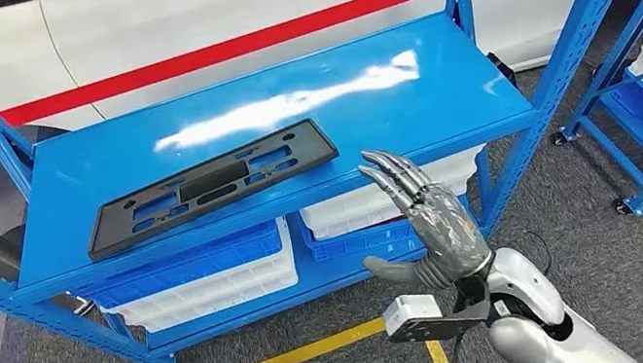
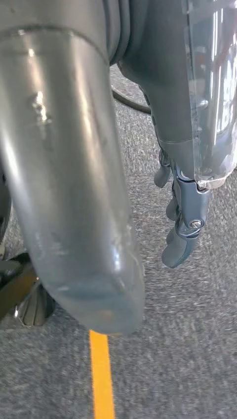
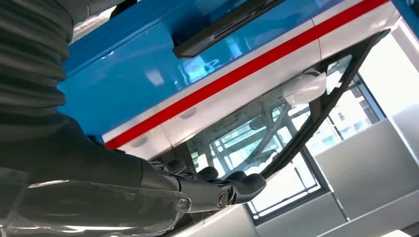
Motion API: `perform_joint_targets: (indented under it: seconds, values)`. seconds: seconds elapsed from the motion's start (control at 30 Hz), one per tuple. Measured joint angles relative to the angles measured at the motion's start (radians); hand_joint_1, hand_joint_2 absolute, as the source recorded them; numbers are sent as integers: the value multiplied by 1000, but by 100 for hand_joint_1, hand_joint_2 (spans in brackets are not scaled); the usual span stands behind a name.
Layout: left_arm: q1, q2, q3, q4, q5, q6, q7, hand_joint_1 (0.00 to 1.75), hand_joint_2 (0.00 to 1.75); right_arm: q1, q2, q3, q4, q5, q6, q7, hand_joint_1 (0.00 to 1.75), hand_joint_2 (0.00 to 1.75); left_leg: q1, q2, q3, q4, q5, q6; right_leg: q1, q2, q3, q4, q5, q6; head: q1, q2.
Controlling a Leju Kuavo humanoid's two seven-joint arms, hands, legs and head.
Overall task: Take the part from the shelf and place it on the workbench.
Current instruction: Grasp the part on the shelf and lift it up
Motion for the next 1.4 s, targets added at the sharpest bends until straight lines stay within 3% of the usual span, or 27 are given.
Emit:
perform_joint_targets:
  seconds: [0.07,0.1,0.13,0.2,0.23,0.37,0.43,0.5,0.53,0.57,0.6,0.67,0.73,0.83,0.9,1.0,1.07,1.13,1.17,1.23,1.27,1.4]
  values:
    - [1,0,0,0,-4,-1,0,0,0,-6,6,13,12,35,-8,7,0,175,0,0,3,-16,25,3,3,0,2,1,-1,-1,0,0]
    - [1,0,0,0,-7,-2,0,0,0,-12,11,24,23,69,-16,14,0,175,-1,0,15,-50,55,7,5,-1,5,1,-3,-3,0,0]
    - [1,0,0,0,-11,-3,1,0,0,-20,17,35,33,102,-23,21,0,175,-2,1,42,-115,97,14,7,0,8,1,-5,-3,0,0]
    - [0,0,0,0,-16,-5,1,0,0,-36,28,55,52,165,-40,33,0,175,-7,2,101,-244,151,27,11,0,14,1,-8,-1,1,0]
    - [-1,0,0,0,-20,-7,1,0,0,-44,34,66,63,197,-49,40,0,175,-10,2,116,-280,161,32,12,-1,14,0,-8,3,1,0]
    - [-1,-1,0,0,-32,-18,3,0,0,-69,54,105,103,334,-81,66,0,175,-8,1,128,-310,169,44,13,-1,15,0,-13,23,2,0]
    - [-1,-2,0,-1,-39,-20,3,0,0,-84,63,121,122,399,-98,79,0,175,-2,2,133,-323,176,53,12,3,-13,62,-53,31,6,0]
    - [-3,-2,0,-2,-47,-27,4,0,0,-95,77,142,154,461,-109,92,0,175,-3,3,132,-324,177,56,9,6,-78,194,-115,36,8,0]
    - [-3,-3,0,-3,-51,-32,4,0,0,-96,86,152,173,492,-112,98,0,175,-4,3,132,-324,176,56,7,7,-106,248,-130,39,9,0]
    - [-3,-3,0,-5,-56,-38,5,0,0,-96,96,162,193,520,-113,103,0,175,-3,2,132,-323,175,56,4,7,-120,272,-127,41,9,0]
    - [-2,-3,0,-8,-62,-44,7,0,0,-97,108,171,212,547,-114,108,0,175,-3,1,133,-322,174,55,1,7,-115,255,-104,43,9,0]
    - [-2,-3,0,-15,-72,-54,9,0,0,-100,132,185,248,592,-115,118,0,175,-2,-1,135,-317,170,48,-5,7,-57,130,-33,43,9,0]
    - [-2,-4,1,-26,-81,-64,10,0,0,-104,159,196,282,629,-118,129,0,175,-5,-2,131,-306,163,36,-5,8,-12,27,1,38,9,0]
    - [-2,-4,2,-46,-95,-77,11,0,0,-106,200,210,337,668,-121,144,0,175,-6,-3,125,-302,161,18,0,11,-9,9,1,20,8,0]
    - [-2,-4,4,-56,-101,-84,10,0,0,-107,223,217,363,685,-122,150,0,175,-3,-1,119,-281,143,7,-1,11,-6,4,3,8,6,0]
    - [-3,-4,11,-70,-114,-97,10,0,0,-114,258,228,406,718,-122,163,0,175,-1,2,45,-118,61,-3,-1,7,-2,1,3,-4,-1,0]
    - [-3,-4,17,-76,-124,-108,10,0,0,-116,280,238,443,737,-122,168,0,175,0,2,0,-31,40,-6,2,6,-2,2,1,-8,-2,0]
    - [-3,-3,24,-81,-131,-118,9,0,0,-119,299,249,471,746,-121,170,0,175,0,2,17,-76,86,-3,4,7,1,3,-2,-9,-2,0]
    - [-4,-1,26,-84,-133,-124,7,0,0,-123,310,254,481,748,-121,170,0,175,0,2,47,-142,123,1,5,8,4,3,-5,-8,-2,0]
    - [-8,3,31,-90,-138,-140,-1,0,0,-136,331,262,503,736,-117,167,0,175,-5,2,99,-256,160,12,6,9,8,2,-10,-1,-2,0]
    - [-10,4,33,-93,-140,-148,-7,0,0,-141,343,265,513,718,-114,162,0,175,-9,2,115,-290,164,18,7,9,9,1,-11,5,-1,0]
    - [-11,2,53,-110,-144,-175,-21,0,0,-142,381,271,533,614,-93,137,0,175,-8,-1,138,-316,156,43,7,9,9,31,-9,30,0,0]
